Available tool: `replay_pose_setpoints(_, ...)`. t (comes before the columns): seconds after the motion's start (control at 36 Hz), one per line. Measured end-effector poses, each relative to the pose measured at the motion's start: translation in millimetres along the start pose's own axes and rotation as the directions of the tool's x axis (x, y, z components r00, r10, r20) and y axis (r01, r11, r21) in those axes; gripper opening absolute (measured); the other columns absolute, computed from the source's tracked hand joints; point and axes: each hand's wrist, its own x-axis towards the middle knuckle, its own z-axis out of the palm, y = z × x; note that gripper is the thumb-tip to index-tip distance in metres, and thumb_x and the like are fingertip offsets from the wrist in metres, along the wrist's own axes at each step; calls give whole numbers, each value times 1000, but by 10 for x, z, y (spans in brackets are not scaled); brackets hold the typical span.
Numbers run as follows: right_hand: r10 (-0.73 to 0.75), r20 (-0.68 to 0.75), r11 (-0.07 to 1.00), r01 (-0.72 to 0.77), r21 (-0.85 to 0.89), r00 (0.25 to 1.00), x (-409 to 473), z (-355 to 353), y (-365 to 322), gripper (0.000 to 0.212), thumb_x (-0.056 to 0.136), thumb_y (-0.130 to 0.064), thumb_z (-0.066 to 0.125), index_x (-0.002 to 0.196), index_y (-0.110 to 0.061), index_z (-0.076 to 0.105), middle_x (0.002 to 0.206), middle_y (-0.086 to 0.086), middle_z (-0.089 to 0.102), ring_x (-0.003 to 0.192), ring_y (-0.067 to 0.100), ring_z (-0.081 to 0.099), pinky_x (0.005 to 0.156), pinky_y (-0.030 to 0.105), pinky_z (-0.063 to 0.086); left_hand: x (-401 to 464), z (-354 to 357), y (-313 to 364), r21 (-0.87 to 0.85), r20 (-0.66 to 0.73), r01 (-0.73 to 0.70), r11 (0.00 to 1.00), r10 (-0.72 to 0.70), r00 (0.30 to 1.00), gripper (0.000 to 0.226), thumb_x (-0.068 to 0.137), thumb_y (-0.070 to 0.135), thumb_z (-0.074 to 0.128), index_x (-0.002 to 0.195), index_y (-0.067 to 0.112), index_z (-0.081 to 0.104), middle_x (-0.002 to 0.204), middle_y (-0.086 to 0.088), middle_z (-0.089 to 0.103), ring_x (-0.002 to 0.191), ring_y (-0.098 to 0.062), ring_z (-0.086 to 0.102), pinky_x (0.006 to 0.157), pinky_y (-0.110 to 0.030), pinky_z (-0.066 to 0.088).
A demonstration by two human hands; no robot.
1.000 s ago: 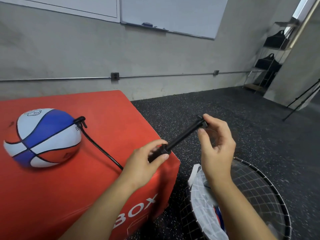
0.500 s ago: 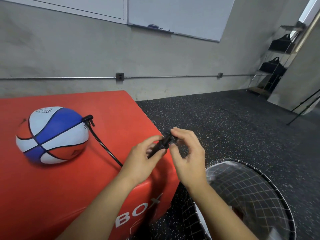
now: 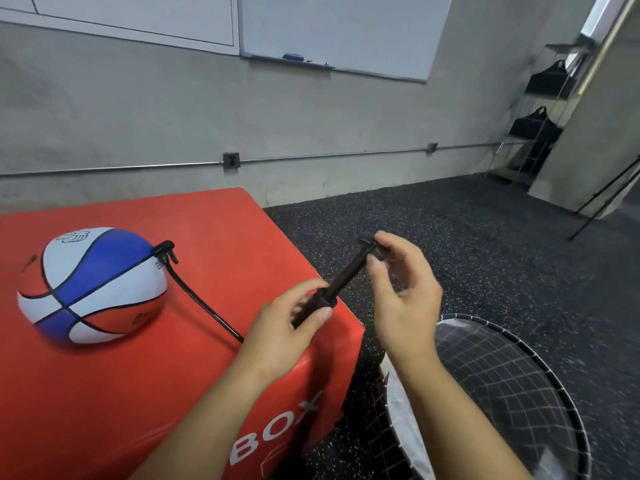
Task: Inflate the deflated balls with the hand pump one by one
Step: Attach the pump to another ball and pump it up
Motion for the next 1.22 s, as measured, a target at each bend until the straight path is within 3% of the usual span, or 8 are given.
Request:
replay_pose_setpoints(0.08,73,-108,996,-67,57,991,120,-217,43,30,97,-6,68,121,-24,72,119,4,72,112,26,69,99,54,55,0,75,-9,71,24,-14,997,12,1000,35,91,47,67,126,50,62,102,13,76,99,-11,73,97,-42,55)
replay_pose_setpoints(0.22,96,-165,995,-97,4,982,191,-430,47,28,98,-5,68,122,-20,72,117,2,73,109,23,69,100,51,54,2,147,14,130,33,-40,991,36,999,33,92,45,66,125,50,63,99,18,75,96,-5,70,89,-38,56)
replay_pose_setpoints(0.42,13,-75,997,-18,-70,997,174,-382,34,39,95,8,64,125,-16,71,120,2,68,111,19,67,98,37,55,43,113,-49,46,17,4,999,-5,1000,36,90,42,70,125,45,66,105,17,76,104,-5,71,102,-40,53)
replay_pose_setpoints(0.56,-10,37,996,13,-92,999,78,-263,76,43,90,15,65,120,-14,73,116,-5,69,109,18,67,96,39,55,40,87,-76,16,11,-5,1000,5,1000,33,91,37,71,123,44,66,102,15,76,100,-7,71,100,-40,54)
replay_pose_setpoints(0.83,-49,263,991,80,-108,964,-157,4,166,50,82,19,65,119,-14,75,121,-5,70,117,18,66,99,42,54,46,-4,-79,-63,-37,0,998,-2,999,42,95,17,76,115,53,67,101,14,77,95,-3,72,86,-17,51)
replay_pose_setpoints(0.97,-47,329,991,86,-105,943,-263,137,182,46,81,9,61,119,-12,74,122,-4,69,121,13,65,103,39,53,41,-51,-65,-104,-50,25,994,-31,998,39,97,15,74,126,39,67,102,10,79,96,-5,73,87,-18,51)
replay_pose_setpoints(1.11,-52,361,994,81,-67,931,-280,261,146,52,85,15,66,125,-16,72,128,-6,67,124,16,63,100,29,52,5,-165,-38,-121,-70,38,992,-47,996,48,95,9,74,126,45,63,106,5,78,101,-4,73,91,-17,51)
replay_pose_setpoints(1.22,-19,376,998,42,-55,926,-265,458,114,48,90,6,71,129,-23,68,132,-9,64,120,16,63,96,26,53,-33,-336,-64,-77,-114,41,996,-50,992,46,92,20,76,124,49,61,110,9,77,107,-3,71,96,-25,54)
